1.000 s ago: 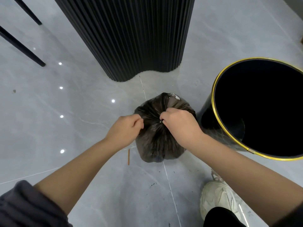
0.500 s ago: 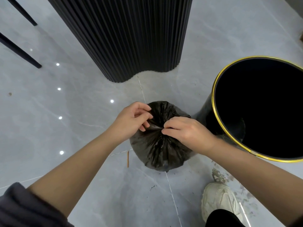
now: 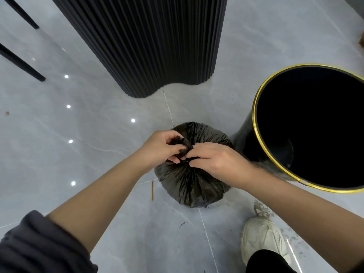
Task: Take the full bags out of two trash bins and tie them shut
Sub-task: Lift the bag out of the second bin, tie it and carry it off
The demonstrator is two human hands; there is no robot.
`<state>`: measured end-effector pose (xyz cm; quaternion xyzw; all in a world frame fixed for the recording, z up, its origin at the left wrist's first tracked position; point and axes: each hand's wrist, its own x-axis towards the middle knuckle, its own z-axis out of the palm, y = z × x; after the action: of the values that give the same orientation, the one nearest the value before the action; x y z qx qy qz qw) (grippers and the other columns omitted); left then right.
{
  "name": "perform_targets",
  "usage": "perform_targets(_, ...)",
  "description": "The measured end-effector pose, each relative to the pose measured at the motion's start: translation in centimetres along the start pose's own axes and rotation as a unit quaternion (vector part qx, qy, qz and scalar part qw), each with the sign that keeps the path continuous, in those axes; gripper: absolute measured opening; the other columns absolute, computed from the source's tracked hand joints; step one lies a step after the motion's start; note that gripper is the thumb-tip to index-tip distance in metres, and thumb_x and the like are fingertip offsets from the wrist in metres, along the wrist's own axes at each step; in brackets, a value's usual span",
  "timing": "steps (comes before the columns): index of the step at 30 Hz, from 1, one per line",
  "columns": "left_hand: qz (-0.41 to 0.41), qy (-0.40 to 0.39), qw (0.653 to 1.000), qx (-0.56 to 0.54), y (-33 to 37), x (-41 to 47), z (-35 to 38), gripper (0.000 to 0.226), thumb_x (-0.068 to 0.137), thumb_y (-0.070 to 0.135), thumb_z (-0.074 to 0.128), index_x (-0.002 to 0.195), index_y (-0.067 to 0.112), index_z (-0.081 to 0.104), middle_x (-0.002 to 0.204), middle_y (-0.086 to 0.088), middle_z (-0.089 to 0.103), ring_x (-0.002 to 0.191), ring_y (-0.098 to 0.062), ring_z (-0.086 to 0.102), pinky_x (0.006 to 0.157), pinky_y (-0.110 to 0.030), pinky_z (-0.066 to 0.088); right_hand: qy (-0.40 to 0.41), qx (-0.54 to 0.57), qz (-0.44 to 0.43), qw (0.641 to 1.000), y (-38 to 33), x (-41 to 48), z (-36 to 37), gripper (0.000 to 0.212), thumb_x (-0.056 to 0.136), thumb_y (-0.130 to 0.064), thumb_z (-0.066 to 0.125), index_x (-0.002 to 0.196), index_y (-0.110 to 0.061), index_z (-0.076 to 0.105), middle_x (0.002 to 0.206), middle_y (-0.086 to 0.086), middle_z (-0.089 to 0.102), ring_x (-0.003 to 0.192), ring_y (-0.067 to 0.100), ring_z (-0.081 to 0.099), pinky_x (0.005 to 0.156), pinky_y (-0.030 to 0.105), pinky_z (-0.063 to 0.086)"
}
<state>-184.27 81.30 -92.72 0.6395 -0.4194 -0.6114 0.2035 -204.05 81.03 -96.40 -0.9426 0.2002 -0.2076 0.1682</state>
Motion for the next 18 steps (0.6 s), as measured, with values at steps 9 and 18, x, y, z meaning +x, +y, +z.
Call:
perform_targets(9, -0.015, -0.013, 0.999, -0.050, -1.0, -0.3, -0.4, 0.026, 0.089, -0.010, 0.047, 0.080, 0.006, 0.065, 0.088, -0.012, 0.060, 0.072, -0.017, 0.066, 0.070, -0.025, 0.059, -0.014, 0.136, 0.072, 0.988, 0.0, 0.0, 0.0, 0.022, 0.090, -0.019, 0.055, 0.095, -0.010, 0.075, 0.110, 0.004, 0.069, 0.100, 0.015, 0.064, 0.092, 0.026, 0.049)
perform_targets(18, 0.111, 0.022, 0.985, 0.134, -1.3, -0.3, -0.8, 0.023, 0.078, 0.002, 0.070, 0.075, 0.023, 0.060, 0.087, 0.001, 0.066, 0.081, -0.012, 0.062, 0.082, -0.028, 0.051, 0.012, 0.170, 0.098, 0.981, 0.0, -0.2, 0.5, 0.016, 0.090, -0.011, 0.059, 0.096, -0.009, 0.074, 0.111, 0.005, 0.066, 0.100, 0.012, 0.062, 0.090, 0.026, 0.050)
